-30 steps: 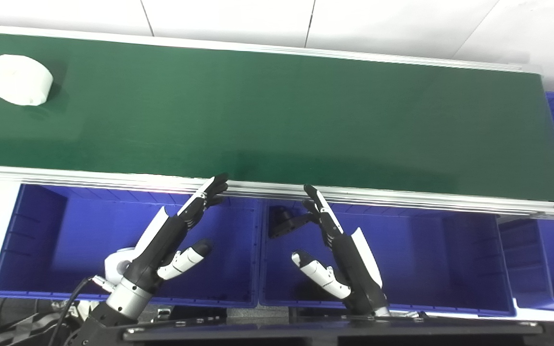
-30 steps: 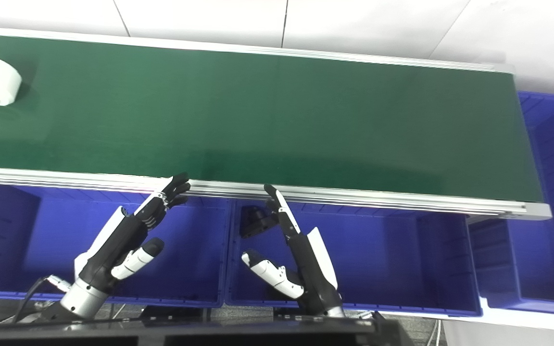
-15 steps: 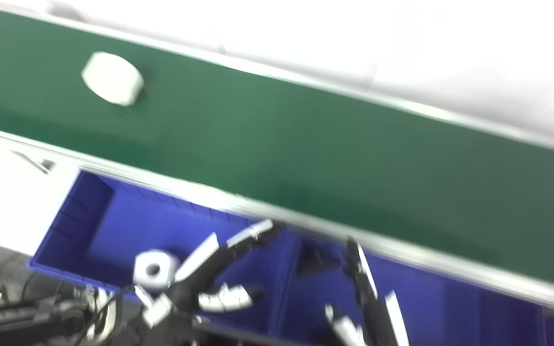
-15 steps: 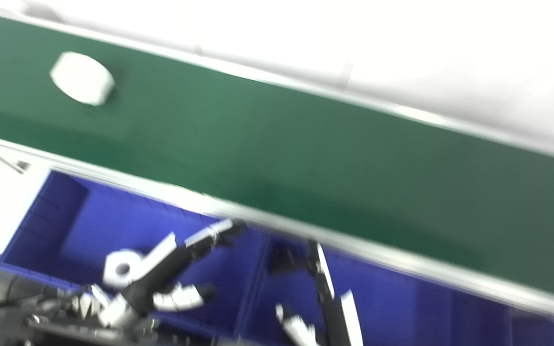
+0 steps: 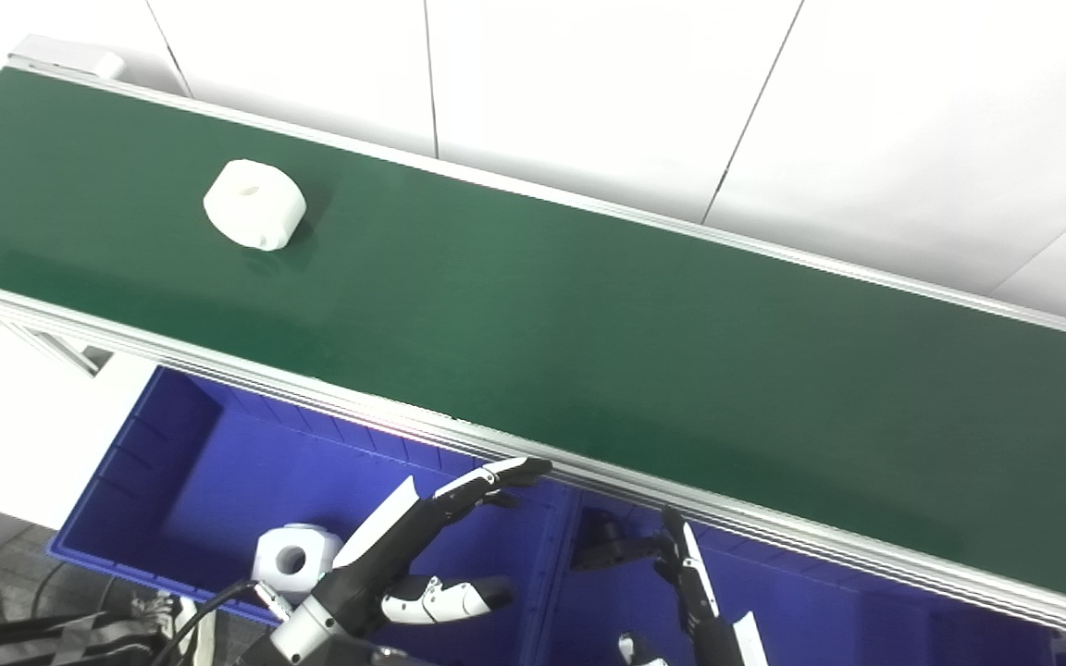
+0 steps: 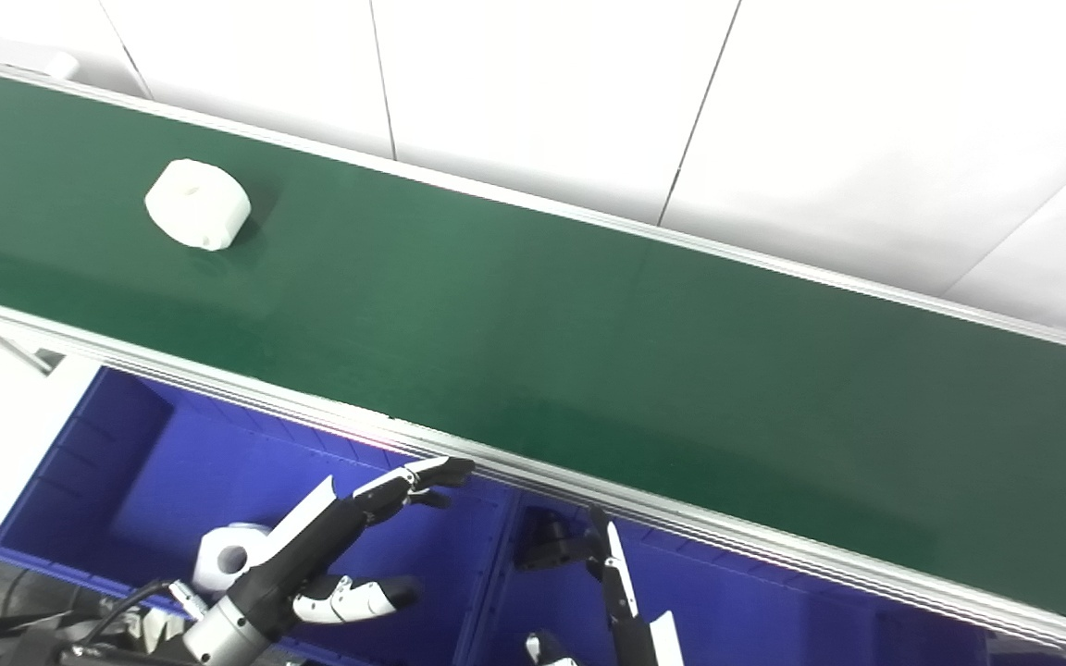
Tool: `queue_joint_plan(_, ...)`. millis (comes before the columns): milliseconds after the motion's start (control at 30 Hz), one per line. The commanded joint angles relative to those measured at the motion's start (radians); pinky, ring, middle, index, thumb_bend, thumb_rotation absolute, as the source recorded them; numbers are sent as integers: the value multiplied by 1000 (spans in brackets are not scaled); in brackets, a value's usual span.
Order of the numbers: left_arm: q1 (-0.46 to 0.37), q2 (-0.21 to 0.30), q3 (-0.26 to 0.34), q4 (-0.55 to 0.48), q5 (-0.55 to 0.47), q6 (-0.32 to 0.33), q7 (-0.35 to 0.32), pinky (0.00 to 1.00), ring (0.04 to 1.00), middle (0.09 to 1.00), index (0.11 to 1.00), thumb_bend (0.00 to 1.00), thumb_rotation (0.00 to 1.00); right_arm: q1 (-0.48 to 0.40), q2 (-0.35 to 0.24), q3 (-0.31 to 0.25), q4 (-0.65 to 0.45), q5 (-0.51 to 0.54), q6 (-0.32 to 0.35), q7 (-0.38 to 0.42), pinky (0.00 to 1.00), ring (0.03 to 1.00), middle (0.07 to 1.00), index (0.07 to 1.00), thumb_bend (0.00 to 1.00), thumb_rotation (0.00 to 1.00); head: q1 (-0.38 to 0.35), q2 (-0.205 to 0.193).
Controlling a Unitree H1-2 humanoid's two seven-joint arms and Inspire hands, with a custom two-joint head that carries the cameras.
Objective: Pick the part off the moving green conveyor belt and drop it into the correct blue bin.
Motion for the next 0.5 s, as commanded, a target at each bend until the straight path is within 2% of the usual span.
queue_joint_plan(0,-10,-11,11,-50,8,-39,31,775,859,889,858,685,793,1,9,-2,-3,18,-57,-8,898,953,995,1000,689,826,-1,-5)
queue_joint_plan(67,-18,-16,18,-67,4,-39,33,774,863,893,861,675,790,-1,10,-5,3,13,-59,-10,898,950,991,999,692,823,-4,-5)
queue_joint_plan(233,-54,-37,57,-127,9,-27,29,707,837,895,867,662,832,-16,9,-14,30,11,-78,-12,895,950,986,991,699,827,-21,-34)
queue_joint_plan(467,-167,-66,113,-153,47,-13,27,696,835,898,880,665,873,-45,-1,-15,74,26,-102,-14,876,938,976,977,682,817,-42,-81)
